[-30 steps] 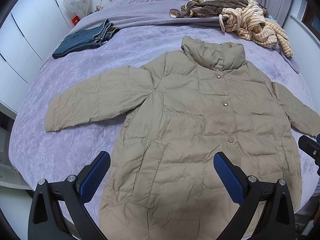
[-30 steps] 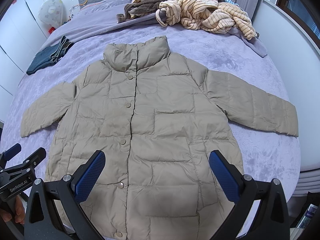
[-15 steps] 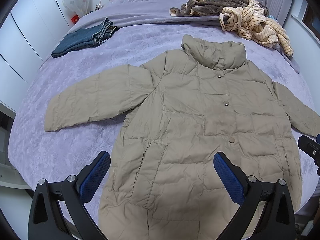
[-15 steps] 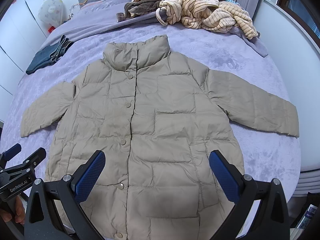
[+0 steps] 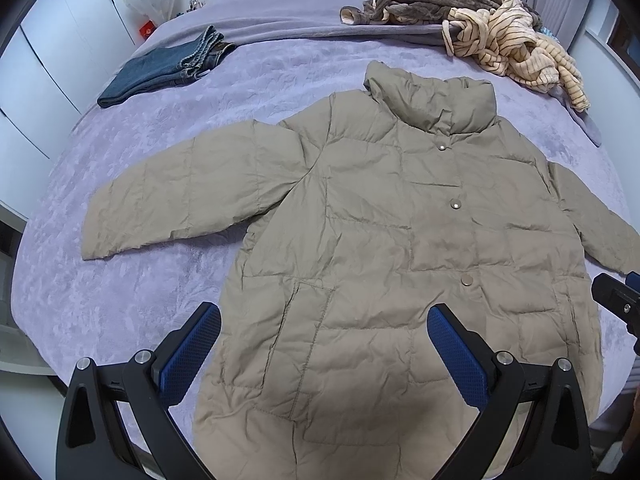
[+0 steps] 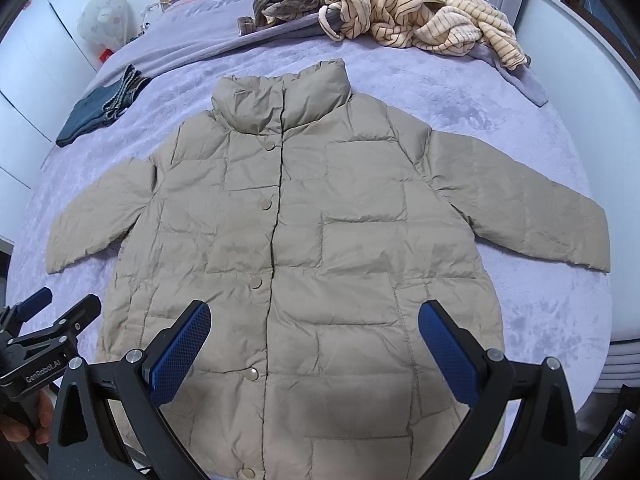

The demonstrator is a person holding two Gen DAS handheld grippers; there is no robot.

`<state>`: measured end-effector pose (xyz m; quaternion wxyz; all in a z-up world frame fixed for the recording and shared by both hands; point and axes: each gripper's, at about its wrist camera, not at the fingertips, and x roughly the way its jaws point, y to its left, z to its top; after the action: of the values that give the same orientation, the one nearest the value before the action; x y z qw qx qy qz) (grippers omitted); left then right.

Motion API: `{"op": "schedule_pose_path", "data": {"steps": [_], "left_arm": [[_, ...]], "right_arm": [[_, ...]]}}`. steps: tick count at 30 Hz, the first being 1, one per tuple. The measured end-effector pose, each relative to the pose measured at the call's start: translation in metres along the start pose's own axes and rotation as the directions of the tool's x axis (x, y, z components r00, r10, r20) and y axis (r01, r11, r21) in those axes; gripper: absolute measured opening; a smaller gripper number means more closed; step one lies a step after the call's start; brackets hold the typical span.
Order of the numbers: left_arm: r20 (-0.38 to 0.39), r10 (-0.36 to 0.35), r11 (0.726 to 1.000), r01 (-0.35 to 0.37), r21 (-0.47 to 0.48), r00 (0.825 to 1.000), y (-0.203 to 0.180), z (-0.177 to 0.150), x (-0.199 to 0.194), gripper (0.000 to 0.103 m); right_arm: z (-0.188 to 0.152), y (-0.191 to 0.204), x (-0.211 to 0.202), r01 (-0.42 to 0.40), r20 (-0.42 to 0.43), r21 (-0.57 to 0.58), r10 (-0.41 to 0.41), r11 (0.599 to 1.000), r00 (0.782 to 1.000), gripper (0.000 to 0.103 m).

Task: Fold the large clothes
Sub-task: 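Grasp the sleeve nearest the left tool and fold it across the jacket body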

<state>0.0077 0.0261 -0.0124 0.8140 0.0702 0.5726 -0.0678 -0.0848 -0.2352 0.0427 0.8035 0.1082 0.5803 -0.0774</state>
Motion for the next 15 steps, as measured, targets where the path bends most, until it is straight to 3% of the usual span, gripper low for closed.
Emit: {"op": "schedule_pose_path", "data": {"steps": [6, 9, 12, 15], "left_arm": [[-0.046, 0.003, 1.000, -0.004, -0.027, 0.999, 0.013, 0.004, 0.022, 0.103], [-0.078, -0.018, 0.996, 0.011, -0.085, 0.997, 0.034, 0.005, 0.040, 0.103], [-0.085, -0.115, 0.983, 0.102, -0.153, 0.990, 0.060, 0.005, 0.058, 0.103], [-0.062, -0.210, 0.953, 0.189, -0.238, 0.976, 0.094, 0.008, 0.080, 0.103]], "right_arm": [[0.003, 0.007, 0.010, -0.050, -0.010, 0.016, 0.050, 0.999, 0.999, 0.103], [0.005, 0.018, 0.018, -0.111, -0.020, 0.005, 0.111, 0.994, 0.994, 0.103], [0.006, 0.036, 0.028, -0.164, -0.025, -0.029, 0.164, 0.986, 0.986, 0.103], [0.005, 0.062, 0.046, -0.230, -0.104, -0.062, 0.223, 0.971, 0.969, 0.103]]}}
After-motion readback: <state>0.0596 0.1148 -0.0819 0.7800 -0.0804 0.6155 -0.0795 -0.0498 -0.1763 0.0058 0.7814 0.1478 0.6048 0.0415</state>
